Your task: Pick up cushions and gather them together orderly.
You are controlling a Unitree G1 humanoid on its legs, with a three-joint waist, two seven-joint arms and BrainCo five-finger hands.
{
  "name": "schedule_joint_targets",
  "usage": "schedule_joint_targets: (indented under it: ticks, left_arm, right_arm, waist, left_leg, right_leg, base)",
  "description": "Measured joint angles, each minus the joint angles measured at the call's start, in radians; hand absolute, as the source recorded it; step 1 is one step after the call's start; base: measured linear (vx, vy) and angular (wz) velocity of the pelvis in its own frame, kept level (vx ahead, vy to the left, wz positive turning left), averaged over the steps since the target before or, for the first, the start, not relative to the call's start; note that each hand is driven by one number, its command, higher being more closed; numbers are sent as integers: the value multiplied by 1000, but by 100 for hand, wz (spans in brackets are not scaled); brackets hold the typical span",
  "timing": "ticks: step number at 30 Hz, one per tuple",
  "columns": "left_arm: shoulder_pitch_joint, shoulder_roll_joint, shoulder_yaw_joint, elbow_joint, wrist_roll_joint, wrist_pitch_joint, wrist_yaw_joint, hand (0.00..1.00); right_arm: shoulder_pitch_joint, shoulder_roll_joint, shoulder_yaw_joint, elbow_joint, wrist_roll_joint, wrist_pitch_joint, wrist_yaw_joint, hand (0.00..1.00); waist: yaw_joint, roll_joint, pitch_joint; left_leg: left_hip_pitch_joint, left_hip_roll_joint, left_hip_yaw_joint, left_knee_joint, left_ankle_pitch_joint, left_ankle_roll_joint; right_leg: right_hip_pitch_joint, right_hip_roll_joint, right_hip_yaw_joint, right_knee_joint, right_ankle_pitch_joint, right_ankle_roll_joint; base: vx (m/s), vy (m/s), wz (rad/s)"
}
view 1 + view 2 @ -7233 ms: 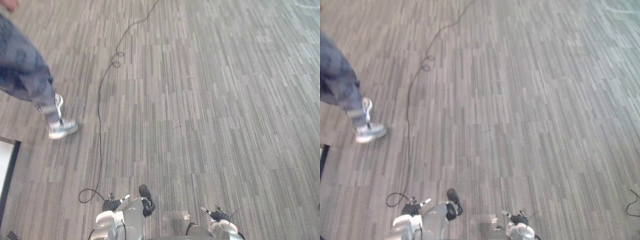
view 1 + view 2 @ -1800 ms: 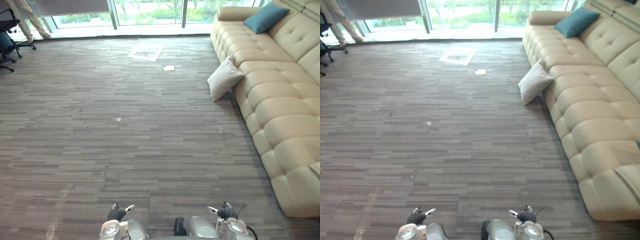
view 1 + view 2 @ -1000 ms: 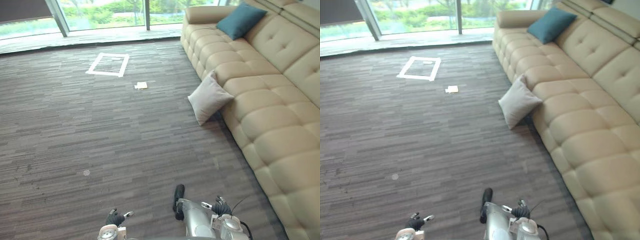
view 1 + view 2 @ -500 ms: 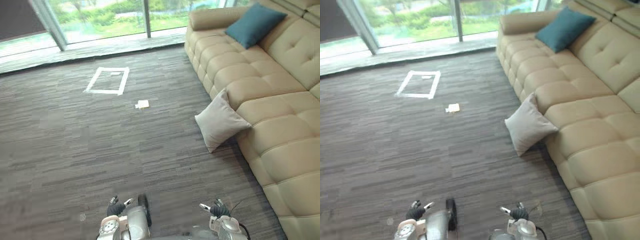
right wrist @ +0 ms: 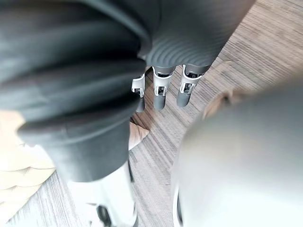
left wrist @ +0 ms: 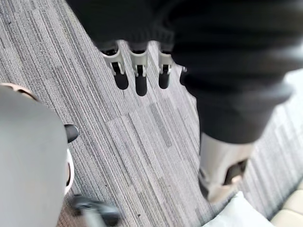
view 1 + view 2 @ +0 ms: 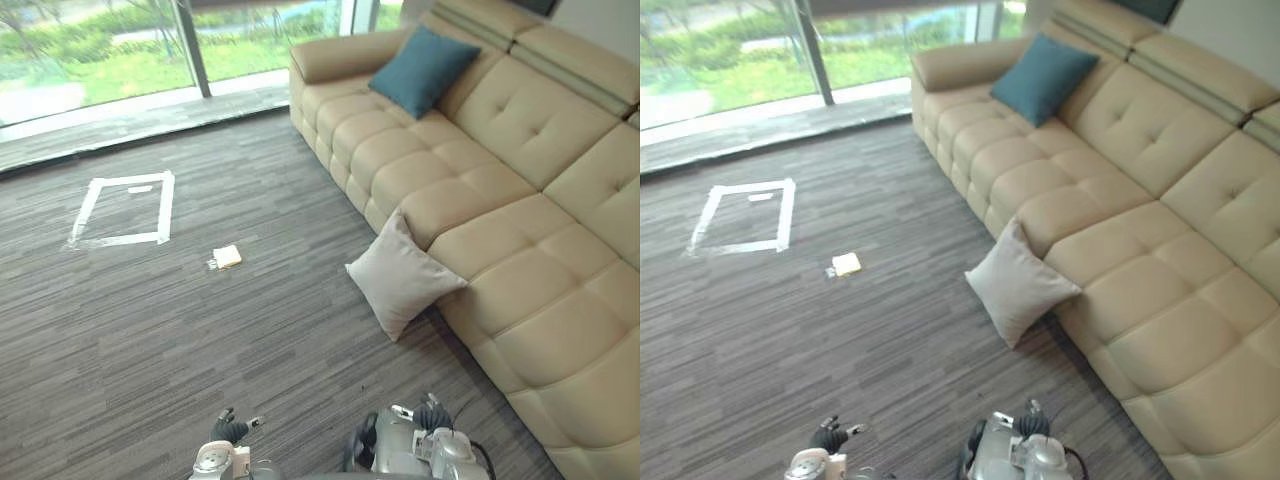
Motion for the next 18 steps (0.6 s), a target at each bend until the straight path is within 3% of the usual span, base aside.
schedule_joint_targets:
  ticks: [1, 2, 4, 6, 7, 8, 9, 11, 12, 14, 16, 18]
  left_arm:
    - [-18, -24, 4, 15, 6, 2, 3, 0]
    - [-17, -35, -3, 12, 17, -2, -6, 0]
    - [-30, -55, -10, 9, 29, -6, -10, 0]
    - [-31, -62, -9, -1, 28, -3, -17, 0]
    - [-31, -62, -7, -13, 28, -4, -17, 0]
    - [-28, -63, -4, -28, 28, -4, -16, 0]
    - [-28, -65, -2, -32, 27, -4, -16, 0]
    - [-29, -70, 1, -42, 27, -5, -17, 0]
    - [-30, -72, 2, -49, 26, -6, -17, 0]
    - [-30, -82, 9, -64, 25, -8, -16, 0]
    - [-30, -84, 15, -69, 21, -13, -15, 0]
    - [-29, -91, 41, -71, 5, -16, -15, 0]
  right_arm:
    - [-17, -20, -8, -1, -1, 0, 3, 0]
    - [-16, -38, -11, -5, -2, -1, 2, 0]
    - [-12, -41, -26, -8, 0, 0, 4, 0]
    - [4, -41, -25, -23, 1, 12, -1, 0]
    - [16, -39, -24, -32, 3, 14, -4, 0]
    - [34, -36, -24, -39, 10, 16, -6, 0]
    - [42, -36, -28, -36, 23, 19, -8, 0]
    - [48, -36, -39, -32, 34, 27, -11, 0]
    - [48, -35, -46, -30, 38, 29, -14, 0]
    - [49, -35, -47, -28, 38, 31, -18, 0]
    - [43, -33, -47, -15, 38, 32, -24, 0]
    - [45, -31, -47, -8, 38, 29, -32, 0]
  waist:
    - [6, 58, 9]
    - [-8, 77, -7]
    - [-24, 88, -6]
    - [-24, 94, -2]
    - [-22, 93, 1]
    - [-19, 92, 3]
    - [-18, 89, 3]
    - [-14, 83, 2]
    - [-5, 88, 4]
    - [6, 89, 3]
    - [16, 89, 3]
    - [23, 90, 3]
  left_leg:
    - [29, 33, 10, 5, -20, -15]
    - [5, 50, -3, 56, -22, -19]
    - [-63, 109, -40, 283, -26, -31]
    - [-176, 198, -112, 610, -8, -107]
    - [-210, 233, -106, 718, -22, -118]
    - [-256, 266, -93, 811, -42, -117]
    - [-304, 270, -75, 823, -61, -81]
    - [-365, 257, -53, 744, -79, -46]
    - [-399, 230, -65, 660, -88, -28]
    - [-458, 150, -149, 473, -81, -25]
    - [-484, 75, -273, 286, -28, -32]
    - [-495, 58, -309, 207, 31, -19]
  right_leg:
    - [-12, 21, 3, 78, -27, 13]
    - [-26, 23, 33, 121, -104, 34]
    - [-17, 26, 35, 180, -206, 72]
    - [58, 68, 33, 163, -250, 69]
    - [94, 86, 33, 151, -265, 66]
    - [146, 106, 36, 133, -284, 66]
    - [196, 119, 45, 111, -300, 72]
    - [231, 131, 75, 75, -304, 80]
    - [251, 134, 100, 55, -304, 85]
    - [274, 135, 163, 31, -308, 99]
    - [294, 137, 239, 26, -323, 125]
    - [324, 143, 315, 36, -345, 162]
  base:
    - [669, -125, -24]
    - [372, -101, -18]
    - [436, -225, 4]
    - [385, -197, -9]
    - [325, -131, -18]
    - [362, -143, -23]
    - [288, -101, -23]
    - [263, -63, -39]
    - [276, -29, -60]
    - [308, 39, -90]
    - [344, 122, -112]
    - [352, 197, -130]
